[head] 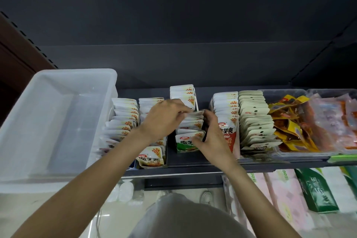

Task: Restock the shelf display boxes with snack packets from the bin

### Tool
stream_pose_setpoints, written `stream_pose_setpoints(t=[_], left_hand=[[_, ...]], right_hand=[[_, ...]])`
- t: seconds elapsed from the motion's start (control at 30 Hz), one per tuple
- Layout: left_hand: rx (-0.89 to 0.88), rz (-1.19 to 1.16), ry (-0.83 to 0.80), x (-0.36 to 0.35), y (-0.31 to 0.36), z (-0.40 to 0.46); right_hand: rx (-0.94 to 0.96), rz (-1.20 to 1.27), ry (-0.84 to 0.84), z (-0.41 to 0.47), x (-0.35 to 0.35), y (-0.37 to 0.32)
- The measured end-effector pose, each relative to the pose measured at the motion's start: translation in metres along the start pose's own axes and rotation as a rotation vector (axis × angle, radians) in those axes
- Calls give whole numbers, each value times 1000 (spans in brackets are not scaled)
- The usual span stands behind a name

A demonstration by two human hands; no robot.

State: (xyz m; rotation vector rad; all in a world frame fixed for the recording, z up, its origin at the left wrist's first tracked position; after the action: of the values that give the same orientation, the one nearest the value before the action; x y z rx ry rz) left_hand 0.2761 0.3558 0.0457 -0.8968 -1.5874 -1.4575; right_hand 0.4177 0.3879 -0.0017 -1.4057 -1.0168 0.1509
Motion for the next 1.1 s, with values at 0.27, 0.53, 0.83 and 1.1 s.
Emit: stream_pose_setpoints(t=[0.27,0.53,0.83,1.1], left_hand=[[636,-1117,512,-52,11,-20],[633,-1028,486,-69,10,-23],[559,-1317,562,-75,29,-28],[547,-1427,573,-77,28,-23]], right_hand=[[-18,456,-16,8,-10,-7],[-35,654,-25,15,-18,-9],[-34,720,30,9,-9,8],[-64,701,-26,23,-9,4]])
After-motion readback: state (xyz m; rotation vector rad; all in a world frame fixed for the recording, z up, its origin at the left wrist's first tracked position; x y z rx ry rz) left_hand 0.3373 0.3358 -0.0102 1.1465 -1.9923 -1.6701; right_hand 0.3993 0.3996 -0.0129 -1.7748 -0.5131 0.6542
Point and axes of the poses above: each hand's wrist, its own z-axis towards the middle knuckle, its own x-axis out of the back of the hand, y = z × x, the point moved 5 cm from there along z, towards the middle knuckle, and after that the axes turned 3 degrees about -y, right-handed, at the moved point
